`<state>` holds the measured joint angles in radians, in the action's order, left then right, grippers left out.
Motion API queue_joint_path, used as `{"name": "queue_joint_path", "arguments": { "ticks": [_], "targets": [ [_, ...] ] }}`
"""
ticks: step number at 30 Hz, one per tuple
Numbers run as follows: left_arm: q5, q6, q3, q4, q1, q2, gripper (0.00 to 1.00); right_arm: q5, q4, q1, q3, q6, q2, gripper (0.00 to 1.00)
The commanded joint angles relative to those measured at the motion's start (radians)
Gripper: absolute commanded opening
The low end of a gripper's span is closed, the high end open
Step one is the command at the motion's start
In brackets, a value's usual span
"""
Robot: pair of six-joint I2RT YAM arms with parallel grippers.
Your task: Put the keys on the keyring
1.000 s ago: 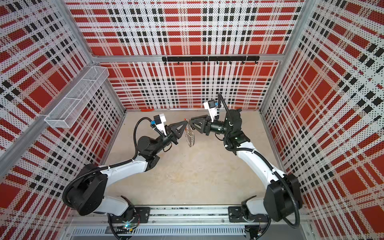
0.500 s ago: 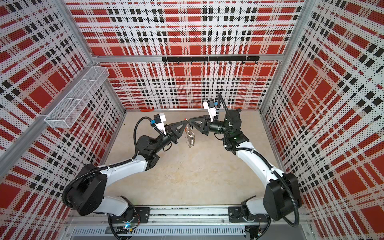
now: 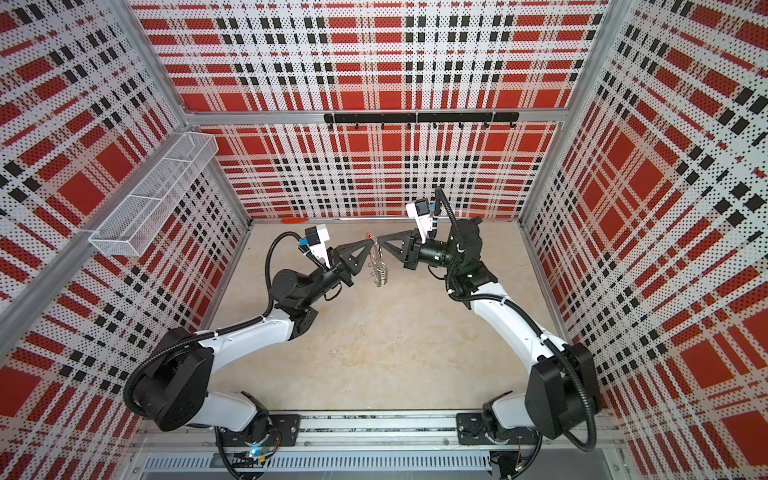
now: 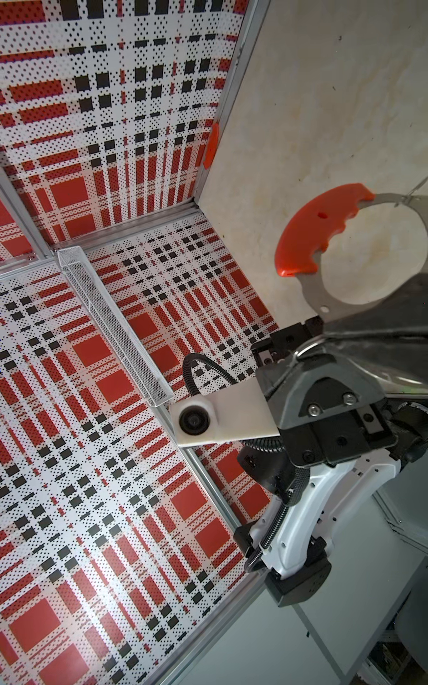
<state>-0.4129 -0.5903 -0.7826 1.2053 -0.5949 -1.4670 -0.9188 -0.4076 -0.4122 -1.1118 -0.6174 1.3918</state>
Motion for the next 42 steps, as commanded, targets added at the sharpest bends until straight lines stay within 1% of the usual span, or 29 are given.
{"name": "queue_joint_path", "arguments": {
  "ticks": [1,2,4,6,7,8,9,11,13,20,26,31,36,42],
  "targets": [
    [-0.022,-0.009,-0.044,0.023,0.004,0.010,0.00,-0.038,0.000,-0.018,-0.020,0.026,0.001,0.00],
    [-0.026,-0.008,-0.044,0.023,0.004,0.010,0.00,-0.037,0.000,-0.018,-0.021,0.025,0.001,0.00],
    [-0.031,-0.009,-0.044,0.024,0.006,0.010,0.00,-0.036,0.000,-0.018,-0.023,0.025,-0.003,0.05],
    [-0.037,-0.012,-0.046,0.023,0.008,0.011,0.00,-0.017,0.014,-0.017,-0.022,0.034,-0.015,0.07],
    [-0.041,-0.015,-0.046,0.023,0.010,0.011,0.00,0.013,0.043,-0.015,-0.025,0.050,-0.022,0.15],
    [-0.044,-0.016,-0.045,0.023,0.012,0.014,0.00,0.043,0.083,-0.013,-0.032,0.073,-0.031,0.24],
    [-0.048,-0.017,-0.044,0.022,0.012,0.015,0.00,0.069,0.115,-0.006,-0.038,0.105,-0.038,0.27],
    [-0.055,-0.020,-0.045,0.021,0.014,0.019,0.00,0.093,0.139,0.006,-0.045,0.109,-0.051,0.32],
    [-0.062,-0.022,-0.044,0.019,0.018,0.022,0.00,0.086,0.128,0.013,-0.042,0.105,-0.062,0.34],
    [-0.078,-0.026,-0.047,0.014,0.020,0.024,0.00,-0.015,0.060,0.013,-0.049,0.073,-0.048,0.34],
    [-0.081,-0.031,-0.048,0.011,0.019,0.027,0.00,-0.062,0.027,0.013,-0.049,0.033,-0.012,0.33],
    [-0.081,-0.031,-0.047,0.010,0.019,0.030,0.00,-0.084,-0.006,0.012,-0.042,0.009,0.001,0.28],
    [-0.080,-0.031,-0.052,0.010,0.018,0.028,0.00,-0.086,-0.013,0.012,-0.026,0.007,-0.007,0.19],
    [-0.079,-0.034,-0.061,0.010,0.018,0.022,0.00,-0.081,-0.018,0.012,-0.019,0.007,-0.016,0.16]
  ]
}}
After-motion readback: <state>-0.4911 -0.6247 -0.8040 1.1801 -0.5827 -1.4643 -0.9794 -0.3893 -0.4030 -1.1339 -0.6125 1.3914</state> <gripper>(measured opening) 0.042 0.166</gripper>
